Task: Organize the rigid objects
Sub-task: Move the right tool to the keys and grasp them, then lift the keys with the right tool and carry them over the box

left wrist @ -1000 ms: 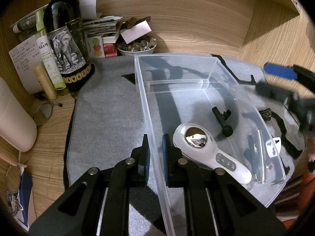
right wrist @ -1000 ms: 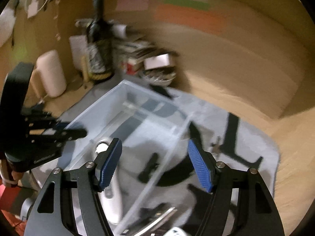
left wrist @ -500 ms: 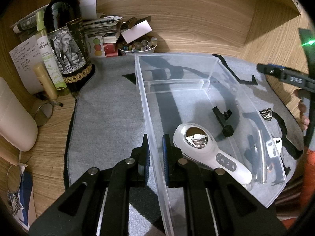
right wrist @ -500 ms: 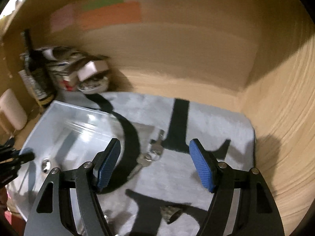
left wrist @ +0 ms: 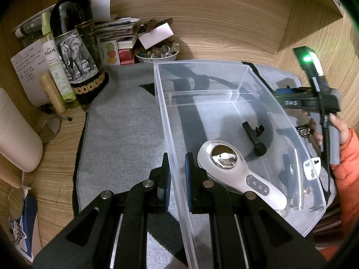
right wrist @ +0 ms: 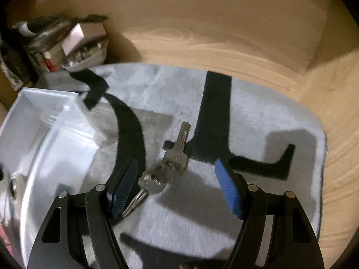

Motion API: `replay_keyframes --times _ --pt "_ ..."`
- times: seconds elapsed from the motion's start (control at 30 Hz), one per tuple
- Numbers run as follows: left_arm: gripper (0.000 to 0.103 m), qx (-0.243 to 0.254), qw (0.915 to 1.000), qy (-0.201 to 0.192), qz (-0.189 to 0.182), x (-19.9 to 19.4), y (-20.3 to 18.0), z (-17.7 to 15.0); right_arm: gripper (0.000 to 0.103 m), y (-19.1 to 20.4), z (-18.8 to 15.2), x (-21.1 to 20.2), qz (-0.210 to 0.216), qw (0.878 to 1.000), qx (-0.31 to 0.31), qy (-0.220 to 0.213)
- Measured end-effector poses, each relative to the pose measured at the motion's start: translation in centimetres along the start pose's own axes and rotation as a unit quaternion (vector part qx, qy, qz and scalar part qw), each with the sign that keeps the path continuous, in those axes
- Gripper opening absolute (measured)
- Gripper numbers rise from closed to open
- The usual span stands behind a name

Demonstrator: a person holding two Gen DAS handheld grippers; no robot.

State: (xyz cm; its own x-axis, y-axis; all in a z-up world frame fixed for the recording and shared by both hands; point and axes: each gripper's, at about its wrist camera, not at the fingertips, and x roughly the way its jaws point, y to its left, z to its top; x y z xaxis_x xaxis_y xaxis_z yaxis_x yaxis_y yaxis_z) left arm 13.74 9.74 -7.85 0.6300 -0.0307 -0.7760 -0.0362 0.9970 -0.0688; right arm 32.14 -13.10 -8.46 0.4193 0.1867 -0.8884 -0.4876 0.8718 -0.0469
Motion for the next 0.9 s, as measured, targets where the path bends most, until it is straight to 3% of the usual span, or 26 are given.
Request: replay_keyframes --times 0.07,0.13,0.27,0.6,0.9 --pt "0.010 0.000 1.0000 -0.001 0.000 -0.1 0.1 -0.1 0.054 0.1 0.1 1.1 0.002 1.000 -0.004 0.015" --pt "0.010 0.000 1.0000 -0.001 0.000 -0.1 0.2 -0.1 0.052 0.0 0.3 1.5 0.006 1.000 -0.003 0.009" --pt "0.010 -0.001 1.0000 0.000 -0.001 -0.1 0.2 -0.1 0.025 0.1 0.2 1.0 0.015 1.000 -0.008 0.006" --pt "0.010 0.001 1.0000 0.000 0.001 -0.1 0.1 -0.1 0.025 0.7 -0.4 -1.3 0.011 1.000 -0.014 -0.023" --pt "0.010 0.001 1.0000 0.000 0.002 -0.1 0.1 -0.1 0.025 1.9 -0.2 -6.9 0.016 0.995 -0.033 -0.088"
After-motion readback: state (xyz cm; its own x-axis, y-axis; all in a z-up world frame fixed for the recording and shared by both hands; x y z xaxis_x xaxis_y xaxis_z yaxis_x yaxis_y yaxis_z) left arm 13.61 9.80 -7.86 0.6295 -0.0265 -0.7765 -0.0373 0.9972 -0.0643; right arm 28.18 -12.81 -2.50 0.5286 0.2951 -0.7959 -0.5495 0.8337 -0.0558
